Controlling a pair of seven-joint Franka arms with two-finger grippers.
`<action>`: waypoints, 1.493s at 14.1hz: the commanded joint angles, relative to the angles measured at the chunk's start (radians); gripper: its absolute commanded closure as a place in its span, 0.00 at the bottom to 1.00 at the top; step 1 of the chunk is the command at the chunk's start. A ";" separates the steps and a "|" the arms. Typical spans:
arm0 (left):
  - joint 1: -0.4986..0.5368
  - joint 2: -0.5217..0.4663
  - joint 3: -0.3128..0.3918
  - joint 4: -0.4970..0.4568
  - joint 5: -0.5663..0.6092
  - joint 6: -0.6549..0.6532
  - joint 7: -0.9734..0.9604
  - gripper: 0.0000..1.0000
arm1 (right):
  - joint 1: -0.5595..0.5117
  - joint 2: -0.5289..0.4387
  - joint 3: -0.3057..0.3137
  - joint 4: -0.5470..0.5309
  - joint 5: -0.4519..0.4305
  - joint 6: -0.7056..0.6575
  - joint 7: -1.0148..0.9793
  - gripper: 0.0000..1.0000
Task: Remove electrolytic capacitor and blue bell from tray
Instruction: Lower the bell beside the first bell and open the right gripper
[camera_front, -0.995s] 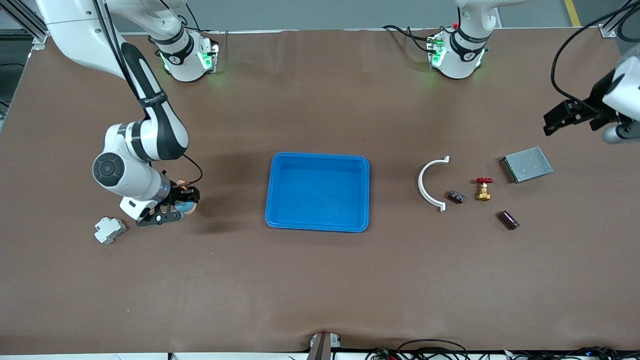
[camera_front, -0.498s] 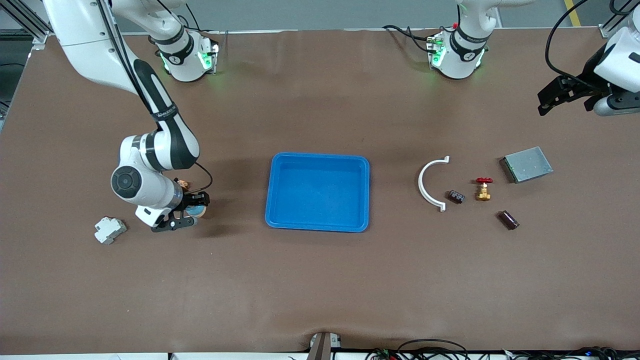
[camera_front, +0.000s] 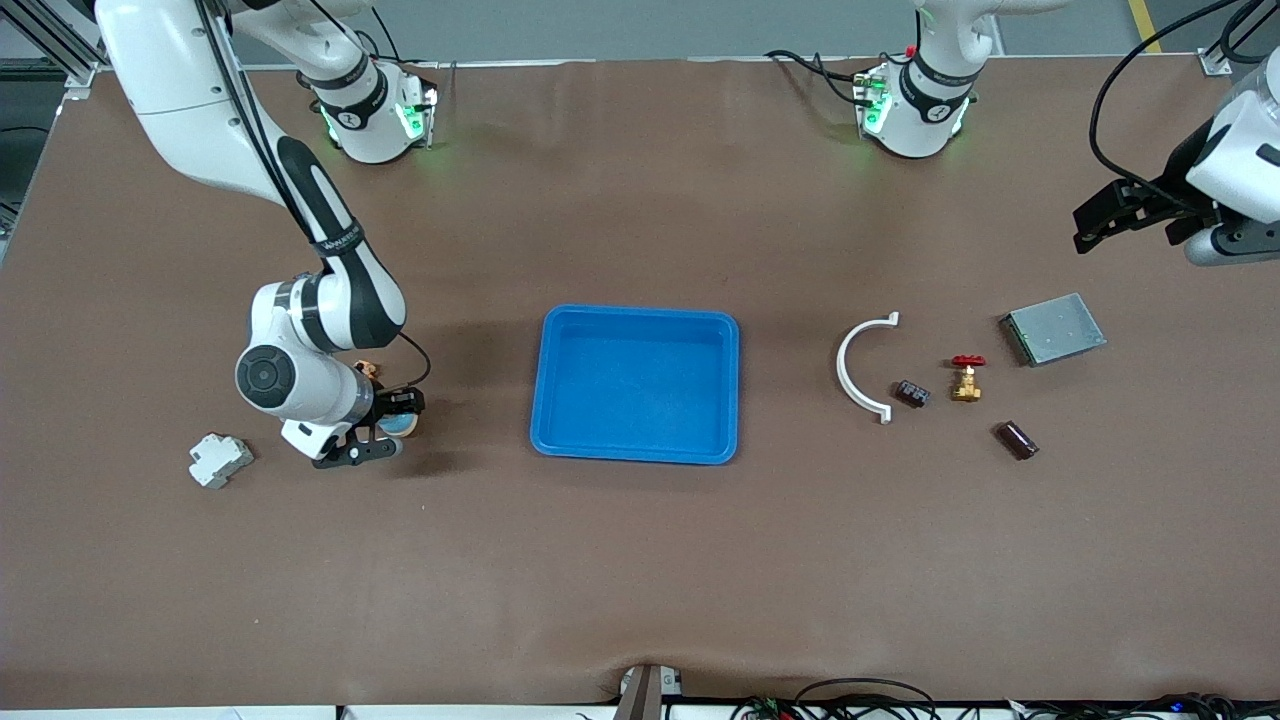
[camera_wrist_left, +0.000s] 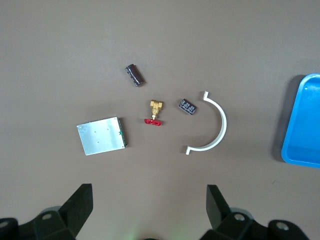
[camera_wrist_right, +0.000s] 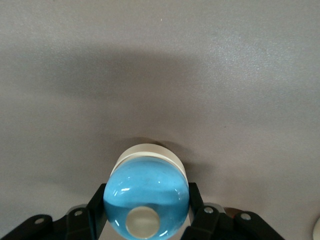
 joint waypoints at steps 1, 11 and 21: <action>0.016 0.003 0.016 0.035 -0.003 -0.033 0.032 0.00 | -0.002 0.020 0.004 0.029 0.003 -0.005 -0.005 0.93; 0.023 0.012 0.014 0.041 -0.055 -0.015 0.037 0.00 | -0.004 0.014 0.004 0.043 0.003 -0.022 -0.002 0.00; 0.054 0.004 0.016 0.038 -0.037 -0.013 0.242 0.00 | 0.024 -0.087 0.004 0.192 0.001 -0.420 0.119 0.00</action>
